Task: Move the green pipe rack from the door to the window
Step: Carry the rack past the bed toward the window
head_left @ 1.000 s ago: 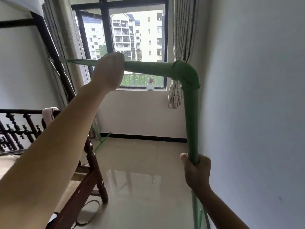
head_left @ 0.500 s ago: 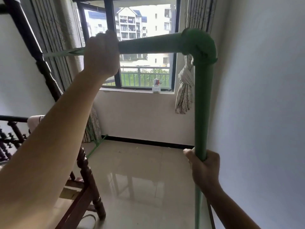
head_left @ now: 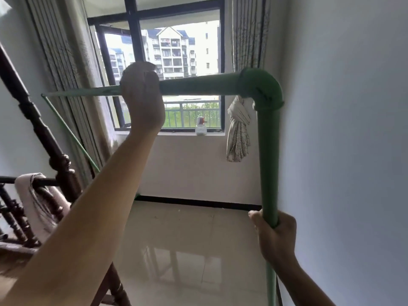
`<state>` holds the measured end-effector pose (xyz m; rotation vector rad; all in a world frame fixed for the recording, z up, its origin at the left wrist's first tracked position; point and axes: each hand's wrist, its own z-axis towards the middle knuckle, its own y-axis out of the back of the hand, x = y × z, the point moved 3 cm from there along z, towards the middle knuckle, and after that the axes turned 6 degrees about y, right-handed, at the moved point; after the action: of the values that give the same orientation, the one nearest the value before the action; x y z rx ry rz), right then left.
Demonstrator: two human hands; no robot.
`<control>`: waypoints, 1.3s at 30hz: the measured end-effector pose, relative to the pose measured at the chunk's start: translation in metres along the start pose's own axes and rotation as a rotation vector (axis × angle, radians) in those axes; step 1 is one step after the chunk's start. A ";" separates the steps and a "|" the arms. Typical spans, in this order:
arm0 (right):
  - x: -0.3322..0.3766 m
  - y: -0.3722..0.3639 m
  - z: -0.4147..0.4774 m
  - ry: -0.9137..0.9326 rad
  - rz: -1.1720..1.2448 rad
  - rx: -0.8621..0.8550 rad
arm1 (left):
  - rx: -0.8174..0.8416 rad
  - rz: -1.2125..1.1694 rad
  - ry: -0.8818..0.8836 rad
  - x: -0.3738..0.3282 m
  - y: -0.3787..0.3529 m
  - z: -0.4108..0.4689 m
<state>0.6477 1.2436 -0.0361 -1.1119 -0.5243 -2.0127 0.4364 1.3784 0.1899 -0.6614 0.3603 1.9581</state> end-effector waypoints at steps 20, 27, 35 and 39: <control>0.051 -0.002 -0.155 -0.032 -0.111 -0.058 | 0.053 -1.164 0.764 -0.014 0.100 -0.042; 0.076 0.026 -0.200 -0.034 -0.050 -0.027 | -0.021 -1.093 0.808 -0.059 0.129 -0.070; 0.083 0.076 -0.212 -0.067 0.013 -0.028 | 0.030 -0.960 0.829 -0.095 0.120 -0.096; 0.076 0.079 -0.199 -0.083 0.043 -0.004 | 0.077 -0.837 0.856 -0.092 0.108 -0.094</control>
<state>0.5785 1.0317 -0.0795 -1.2034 -0.5343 -1.9383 0.4009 1.2145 0.1649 -1.3295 0.5503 0.7990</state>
